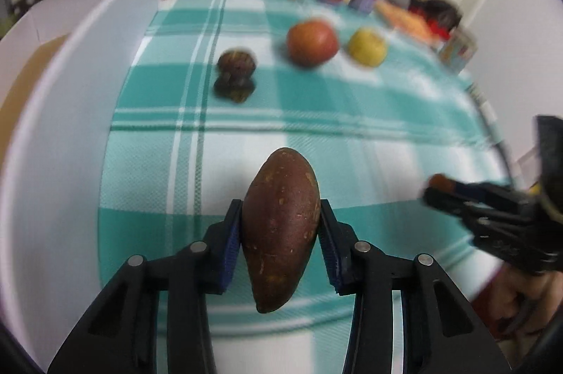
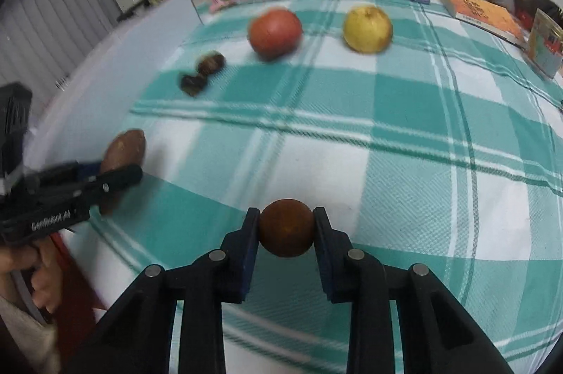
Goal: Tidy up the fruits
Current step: 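Carry the sweet potato and brown fruit into the white box, then open both tools to drop the fruits into the box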
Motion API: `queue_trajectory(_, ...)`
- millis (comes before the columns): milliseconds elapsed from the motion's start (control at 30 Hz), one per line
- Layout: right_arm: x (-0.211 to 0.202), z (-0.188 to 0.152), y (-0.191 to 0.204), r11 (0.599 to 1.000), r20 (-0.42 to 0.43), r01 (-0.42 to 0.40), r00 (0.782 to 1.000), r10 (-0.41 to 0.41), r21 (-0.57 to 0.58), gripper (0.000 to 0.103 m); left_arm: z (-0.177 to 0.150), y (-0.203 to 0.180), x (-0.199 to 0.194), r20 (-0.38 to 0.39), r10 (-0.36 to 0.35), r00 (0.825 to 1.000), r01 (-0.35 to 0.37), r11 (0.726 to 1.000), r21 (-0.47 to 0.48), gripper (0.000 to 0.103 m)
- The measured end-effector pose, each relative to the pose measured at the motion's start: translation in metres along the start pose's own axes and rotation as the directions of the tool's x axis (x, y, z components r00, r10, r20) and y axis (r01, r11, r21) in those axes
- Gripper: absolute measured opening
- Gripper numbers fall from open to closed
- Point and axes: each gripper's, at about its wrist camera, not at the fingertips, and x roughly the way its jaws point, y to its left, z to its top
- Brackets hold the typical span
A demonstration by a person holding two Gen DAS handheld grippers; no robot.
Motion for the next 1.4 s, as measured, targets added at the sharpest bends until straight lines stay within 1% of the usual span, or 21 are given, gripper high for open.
queue_trajectory(100, -0.026, 0.029, 0.023, 0.997, 0.041, -0.081, 0.996, 0.081, -0.001, 0.03, 0.015, 0.007, -0.051, 0.054, -0.076, 0.996, 0.078, 0.996, -0.037, 0.042)
queue_trajectory(200, -0.043, 0.063, 0.063, 0.985, 0.061, -0.169, 0.983, 0.172, -0.045, 0.03, 0.027, 0.025, -0.097, 0.11, -0.069, 0.992, 0.075, 0.996, -0.046, 0.042)
queue_trajectory(300, -0.046, 0.09, 0.108, 0.962, 0.04, -0.258, 0.964, 0.262, -0.093, 0.03, 0.038, 0.06, -0.13, 0.138, -0.015, 0.99, 0.026, 0.996, -0.082, 0.042)
queue_trajectory(367, -0.043, 0.108, 0.145, 0.942, 0.018, -0.313, 0.948, 0.318, -0.122, 0.03, 0.043, 0.095, -0.145, 0.149, 0.06, 0.987, -0.041, 0.991, -0.126, 0.042)
queue_trajectory(400, -0.041, 0.113, 0.158, 0.935, 0.009, -0.329, 0.943, 0.333, -0.13, 0.03, 0.044, 0.116, -0.148, 0.142, 0.101, 0.985, -0.078, 0.984, -0.159, 0.042)
queue_trajectory(533, -0.022, 0.125, 0.228, 0.894, -0.087, -0.402, 0.916, 0.392, -0.2, 0.03, 0.041, 0.188, -0.143, 0.082, 0.187, 0.979, -0.158, 0.948, -0.277, 0.042)
queue_trajectory(633, 0.005, 0.123, 0.279, 0.873, -0.163, -0.401, 0.915, 0.368, -0.279, 0.03, 0.04, 0.225, -0.119, 0.009, 0.224, 0.975, -0.208, 0.92, -0.333, 0.042)
queue_trajectory(667, 0.016, 0.123, 0.293, 0.869, -0.188, -0.391, 0.918, 0.348, -0.302, 0.03, 0.04, 0.231, -0.11, -0.018, 0.225, 0.974, -0.218, 0.915, -0.338, 0.042)
queue_trajectory(700, 0.03, 0.121, 0.307, 0.87, -0.212, -0.363, 0.928, 0.306, -0.335, 0.03, 0.04, 0.238, -0.097, -0.055, 0.224, 0.973, -0.23, 0.911, -0.343, 0.042)
queue_trajectory(800, 0.062, 0.113, 0.328, 0.862, -0.238, -0.28, 0.952, 0.192, -0.422, 0.03, 0.039, 0.246, -0.073, -0.122, 0.221, 0.968, -0.25, 0.905, -0.345, 0.043)
queue_trajectory(933, 0.088, 0.107, 0.337, 0.85, -0.255, -0.227, 0.96, 0.115, -0.475, 0.031, 0.037, 0.25, -0.061, -0.157, 0.247, 0.956, -0.287, 0.892, -0.349, 0.044)
queue_trajectory(967, 0.093, 0.107, 0.338, 0.849, -0.256, -0.219, 0.961, 0.103, -0.48, 0.032, 0.039, 0.25, -0.061, -0.151, 0.258, 0.954, -0.296, 0.889, -0.349, 0.049)
queue_trajectory(1000, 0.096, 0.108, 0.337, 0.852, -0.259, -0.213, 0.961, 0.095, -0.478, 0.035, 0.041, 0.249, -0.063, -0.139, 0.272, 0.952, -0.304, 0.887, -0.349, 0.059)
queue_trajectory(1033, 0.097, 0.109, 0.336, 0.857, -0.258, -0.214, 0.961, 0.099, -0.469, 0.039, 0.043, 0.25, -0.069, -0.126, 0.284, 0.951, -0.31, 0.884, -0.35, 0.064)
queue_trajectory(1067, 0.096, 0.112, 0.333, 0.862, -0.256, -0.223, 0.96, 0.113, -0.455, 0.05, 0.045, 0.248, -0.075, -0.11, 0.298, 0.948, -0.317, 0.881, -0.35, 0.071)
queue_trajectory(1100, 0.09, 0.116, 0.329, 0.868, -0.245, -0.229, 0.961, 0.129, -0.441, 0.064, 0.047, 0.246, -0.081, -0.089, 0.311, 0.946, -0.322, 0.88, -0.349, 0.075)
queue_trajectory(1167, 0.074, 0.124, 0.324, 0.874, -0.204, -0.225, 0.968, 0.148, -0.43, 0.078, 0.055, 0.233, -0.098, -0.028, 0.325, 0.945, -0.315, 0.885, -0.343, 0.078)
queue_trajectory(1233, 0.046, 0.132, 0.315, 0.881, -0.133, -0.218, 0.975, 0.178, -0.42, 0.08, 0.06, 0.218, -0.117, 0.039, 0.325, 0.945, -0.294, 0.895, -0.334, 0.082)
queue_trajectory(1300, 0.018, 0.137, 0.296, 0.888, -0.058, -0.21, 0.977, 0.204, -0.408, 0.093, 0.062, 0.196, -0.133, 0.109, 0.314, 0.943, -0.266, 0.91, -0.319, 0.09)
queue_trajectory(1367, -0.009, 0.132, 0.269, 0.901, 0.021, -0.183, 0.978, 0.208, -0.393, 0.102, 0.058, 0.166, -0.146, 0.182, 0.289, 0.94, -0.232, 0.93, -0.284, 0.093)
queue_trajectory(1400, -0.019, 0.126, 0.253, 0.909, 0.058, -0.162, 0.978, 0.199, -0.385, 0.103, 0.054, 0.144, -0.148, 0.216, 0.27, 0.938, -0.213, 0.943, -0.254, 0.094)
